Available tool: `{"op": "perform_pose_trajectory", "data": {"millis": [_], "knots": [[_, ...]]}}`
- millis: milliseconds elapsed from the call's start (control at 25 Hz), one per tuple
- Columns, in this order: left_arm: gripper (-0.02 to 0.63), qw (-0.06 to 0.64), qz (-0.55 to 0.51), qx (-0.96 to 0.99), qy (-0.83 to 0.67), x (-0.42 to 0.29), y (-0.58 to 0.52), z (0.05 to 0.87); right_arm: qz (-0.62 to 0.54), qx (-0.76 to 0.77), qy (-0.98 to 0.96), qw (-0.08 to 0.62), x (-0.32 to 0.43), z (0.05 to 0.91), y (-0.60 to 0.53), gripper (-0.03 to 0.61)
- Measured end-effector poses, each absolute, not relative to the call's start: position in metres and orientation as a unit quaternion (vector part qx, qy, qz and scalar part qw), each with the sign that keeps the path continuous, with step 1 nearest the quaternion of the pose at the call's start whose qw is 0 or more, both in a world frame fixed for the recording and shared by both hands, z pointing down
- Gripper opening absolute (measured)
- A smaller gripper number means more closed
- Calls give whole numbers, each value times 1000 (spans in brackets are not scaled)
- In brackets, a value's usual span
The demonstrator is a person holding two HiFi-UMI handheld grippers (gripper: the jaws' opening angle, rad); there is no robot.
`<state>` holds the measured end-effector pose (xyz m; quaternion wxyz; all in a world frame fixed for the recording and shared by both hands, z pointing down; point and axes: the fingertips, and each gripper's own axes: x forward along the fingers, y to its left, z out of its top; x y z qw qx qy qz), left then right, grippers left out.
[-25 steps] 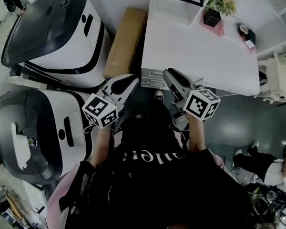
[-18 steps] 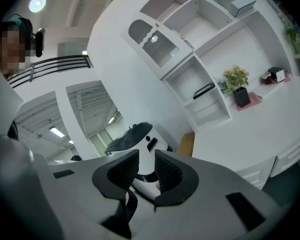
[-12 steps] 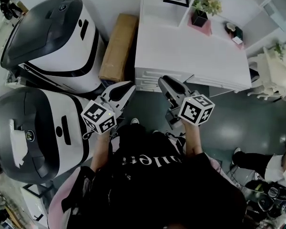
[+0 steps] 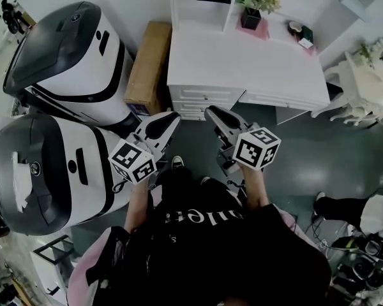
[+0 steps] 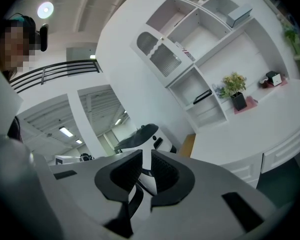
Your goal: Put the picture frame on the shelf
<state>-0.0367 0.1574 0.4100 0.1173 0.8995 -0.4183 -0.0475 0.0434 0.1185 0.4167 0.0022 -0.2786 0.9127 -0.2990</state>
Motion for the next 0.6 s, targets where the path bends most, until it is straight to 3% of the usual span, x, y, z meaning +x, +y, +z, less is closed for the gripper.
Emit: {"op": "perform_pose_trajectory", "data": {"millis": [600], "knots": [[41, 125, -41, 886, -445, 29, 224, 421, -295, -235, 926, -11, 100, 428, 188, 67]]}}
